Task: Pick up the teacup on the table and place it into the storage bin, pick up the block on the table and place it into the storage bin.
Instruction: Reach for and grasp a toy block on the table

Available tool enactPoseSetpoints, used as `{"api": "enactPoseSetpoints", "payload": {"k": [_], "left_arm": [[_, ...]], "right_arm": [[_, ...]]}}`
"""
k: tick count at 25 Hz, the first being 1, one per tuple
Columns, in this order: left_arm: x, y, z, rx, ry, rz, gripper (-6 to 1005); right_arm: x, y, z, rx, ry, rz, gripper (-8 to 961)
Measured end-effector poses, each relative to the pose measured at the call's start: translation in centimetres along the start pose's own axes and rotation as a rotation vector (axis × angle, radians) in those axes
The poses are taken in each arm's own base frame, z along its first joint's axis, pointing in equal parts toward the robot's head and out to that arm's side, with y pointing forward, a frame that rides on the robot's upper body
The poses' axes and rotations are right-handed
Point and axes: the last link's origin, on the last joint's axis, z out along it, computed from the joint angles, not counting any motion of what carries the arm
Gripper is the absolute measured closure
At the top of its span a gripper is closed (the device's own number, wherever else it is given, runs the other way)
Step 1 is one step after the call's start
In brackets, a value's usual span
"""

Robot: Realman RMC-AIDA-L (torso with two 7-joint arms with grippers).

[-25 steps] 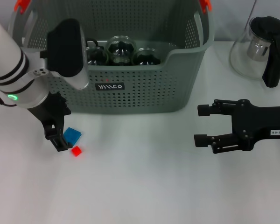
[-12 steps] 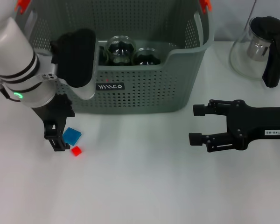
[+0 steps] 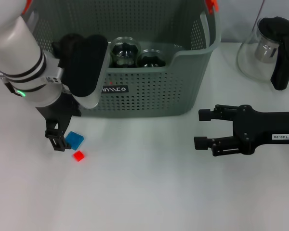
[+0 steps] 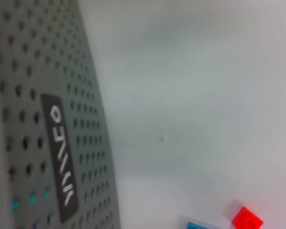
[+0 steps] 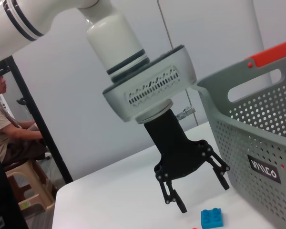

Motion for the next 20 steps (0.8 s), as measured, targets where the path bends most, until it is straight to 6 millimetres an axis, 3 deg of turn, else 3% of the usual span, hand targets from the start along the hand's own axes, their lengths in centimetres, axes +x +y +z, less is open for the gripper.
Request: {"api": "enactPoseSetpoints", "payload": {"k": [20], "left_arm": [[0.9, 0.1, 2.6, -0.033, -0.074, 0.138, 130]], "right_arm": [[-0.3, -0.4, 0.6, 0.020, -0.022, 0.015, 8]]}}
